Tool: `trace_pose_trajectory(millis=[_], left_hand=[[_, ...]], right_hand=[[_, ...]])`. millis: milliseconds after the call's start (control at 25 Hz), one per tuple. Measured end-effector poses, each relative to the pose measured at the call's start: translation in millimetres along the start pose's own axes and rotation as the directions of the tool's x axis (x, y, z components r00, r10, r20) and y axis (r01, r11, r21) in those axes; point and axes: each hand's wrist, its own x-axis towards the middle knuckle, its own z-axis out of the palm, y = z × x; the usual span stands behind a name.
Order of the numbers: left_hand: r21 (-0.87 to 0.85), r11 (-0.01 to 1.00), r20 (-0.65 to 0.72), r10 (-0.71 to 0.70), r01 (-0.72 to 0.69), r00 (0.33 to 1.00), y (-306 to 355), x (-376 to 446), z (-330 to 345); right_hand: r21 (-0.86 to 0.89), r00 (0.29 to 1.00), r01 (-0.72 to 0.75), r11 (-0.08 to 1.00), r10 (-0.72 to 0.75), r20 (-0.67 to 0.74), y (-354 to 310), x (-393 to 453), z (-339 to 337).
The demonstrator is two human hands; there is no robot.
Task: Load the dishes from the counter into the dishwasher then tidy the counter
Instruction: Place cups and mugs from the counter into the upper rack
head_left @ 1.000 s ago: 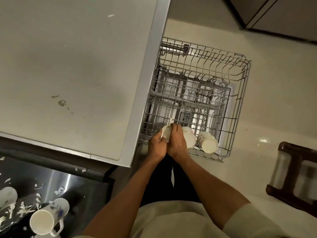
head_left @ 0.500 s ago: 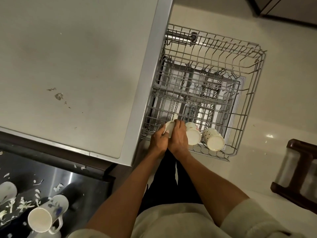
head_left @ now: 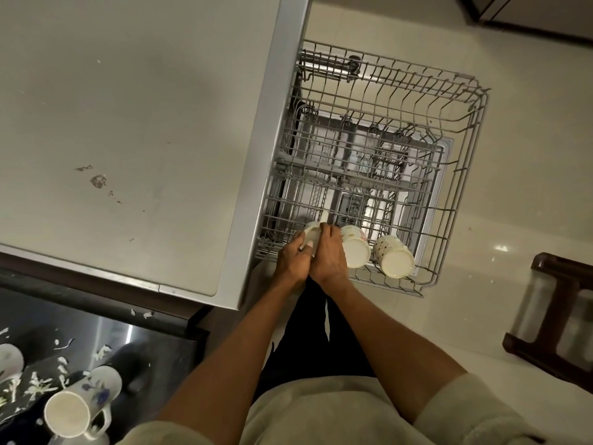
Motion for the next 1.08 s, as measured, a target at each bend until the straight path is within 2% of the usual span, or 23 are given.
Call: trace_pose_trajectory(millis=[160, 280, 400, 480, 800, 1080], left_hand=[[0.099, 0.995, -0.047, 0.028, -0.024, 0.999, 7, -7, 0], [0.2, 0.977, -0.076, 0.091, -0.074, 0.993, 6, -14, 0], [0.285, 0.952, 0.006, 0.117, -0.113, 0.993, 1, -15, 3], [0.331, 0.937, 0.045, 0.105, -0.114, 0.993, 1, -13, 2], [0.415, 0.902, 0.116, 0.08, -0.121, 0.99, 6, -18, -2], [0.456, 0.871, 0.095, 0.155, -0.181, 0.983, 3, -58, 3]], right_hand=[[-0.043, 1.0, -0.01, 0.999, 0.01, 0.011, 0, -3, -1], [-0.18, 0.999, 0.034, 0.983, -0.027, 0.039, 2, -8, 3], [-0.372, 0.989, 0.124, 0.92, -0.083, 0.124, 6, -8, 10], [-0.43, 0.983, 0.15, 0.89, -0.087, 0.163, 7, -9, 9], [-0.395, 0.971, 0.184, 0.9, -0.105, 0.213, 2, -16, -12], [-0.459, 0.942, 0.332, 0.824, -0.26, 0.214, 11, -54, -31]])
